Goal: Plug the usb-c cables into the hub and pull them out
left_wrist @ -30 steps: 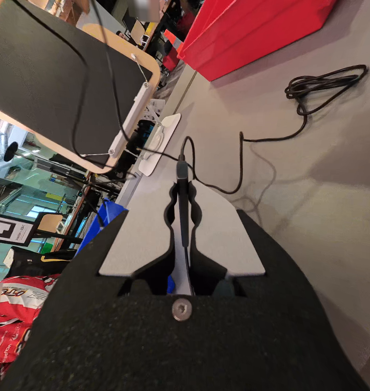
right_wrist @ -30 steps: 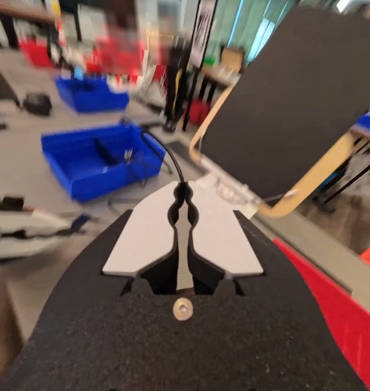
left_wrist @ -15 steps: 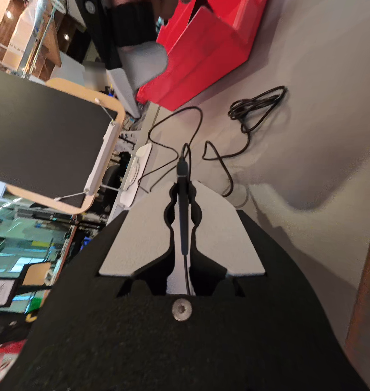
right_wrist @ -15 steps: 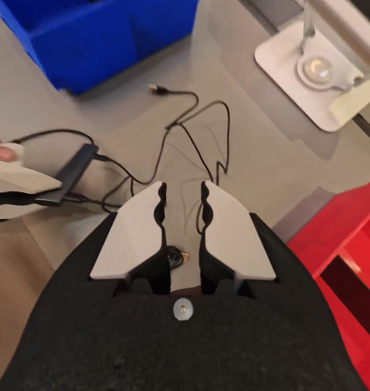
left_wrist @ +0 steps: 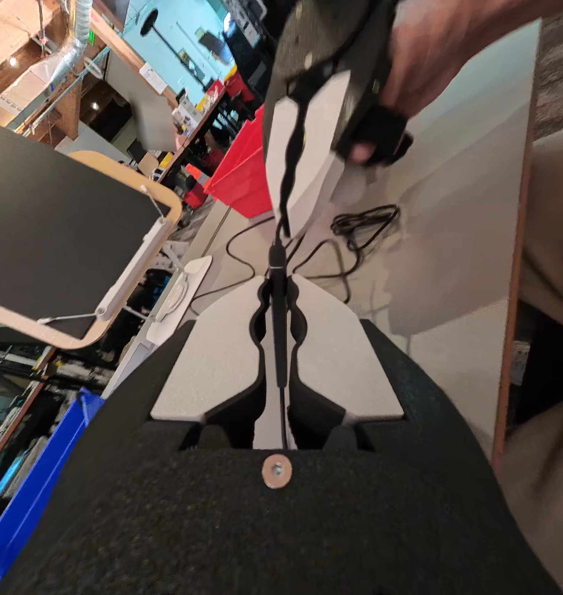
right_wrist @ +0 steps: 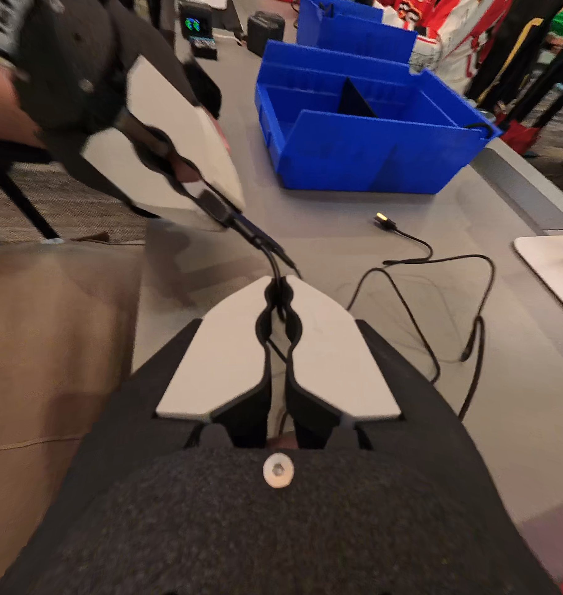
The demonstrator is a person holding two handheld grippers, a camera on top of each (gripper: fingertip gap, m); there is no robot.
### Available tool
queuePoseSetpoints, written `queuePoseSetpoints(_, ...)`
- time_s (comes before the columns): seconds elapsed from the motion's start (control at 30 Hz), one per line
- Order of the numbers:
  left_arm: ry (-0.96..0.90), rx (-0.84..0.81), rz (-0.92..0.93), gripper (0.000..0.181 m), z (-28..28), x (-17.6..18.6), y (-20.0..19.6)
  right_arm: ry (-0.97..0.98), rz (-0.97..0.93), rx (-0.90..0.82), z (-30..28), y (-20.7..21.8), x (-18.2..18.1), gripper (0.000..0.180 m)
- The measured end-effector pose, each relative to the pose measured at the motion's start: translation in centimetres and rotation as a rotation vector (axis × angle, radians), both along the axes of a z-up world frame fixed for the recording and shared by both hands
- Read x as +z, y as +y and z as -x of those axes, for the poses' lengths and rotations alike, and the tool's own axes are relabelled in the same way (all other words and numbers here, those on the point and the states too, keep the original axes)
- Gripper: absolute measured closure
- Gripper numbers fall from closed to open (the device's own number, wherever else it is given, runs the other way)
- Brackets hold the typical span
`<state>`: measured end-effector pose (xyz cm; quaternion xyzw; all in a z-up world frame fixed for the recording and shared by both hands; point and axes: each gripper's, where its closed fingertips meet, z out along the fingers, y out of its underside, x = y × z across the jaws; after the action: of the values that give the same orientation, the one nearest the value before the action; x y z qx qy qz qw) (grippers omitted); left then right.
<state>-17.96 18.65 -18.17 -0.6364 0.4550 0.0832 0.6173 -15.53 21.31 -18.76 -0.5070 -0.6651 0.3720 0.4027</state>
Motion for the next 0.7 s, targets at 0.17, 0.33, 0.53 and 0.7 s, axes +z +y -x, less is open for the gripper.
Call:
queuePoseSetpoints(0.17, 0.098, 0.042, 0.056, 0.172, 0.1, -1.9, 1.0, -0.032, -0.025, 0.054, -0.7, -3.0, 1.3, 0.179)
queuePoseSetpoints(0.33, 0.199, 0.104, 0.133, 0.172, 0.1, -4.4, 1.9, -0.116, -0.104, 0.025, 0.0, -5.1, -0.5, 0.178)
queuePoseSetpoints(0.53, 0.214, 0.130, 0.020, 0.172, 0.7, -2.6, 1.9, -0.080, -0.009, -0.081, -0.7, -2.5, 0.0, 0.178)
queuePoseSetpoints(0.7, 0.185, 0.120, 0.023, 0.171, 0.5, -2.5, 1.6, -0.056, 0.090, -0.053, -1.0, -2.7, -0.3, 0.179)
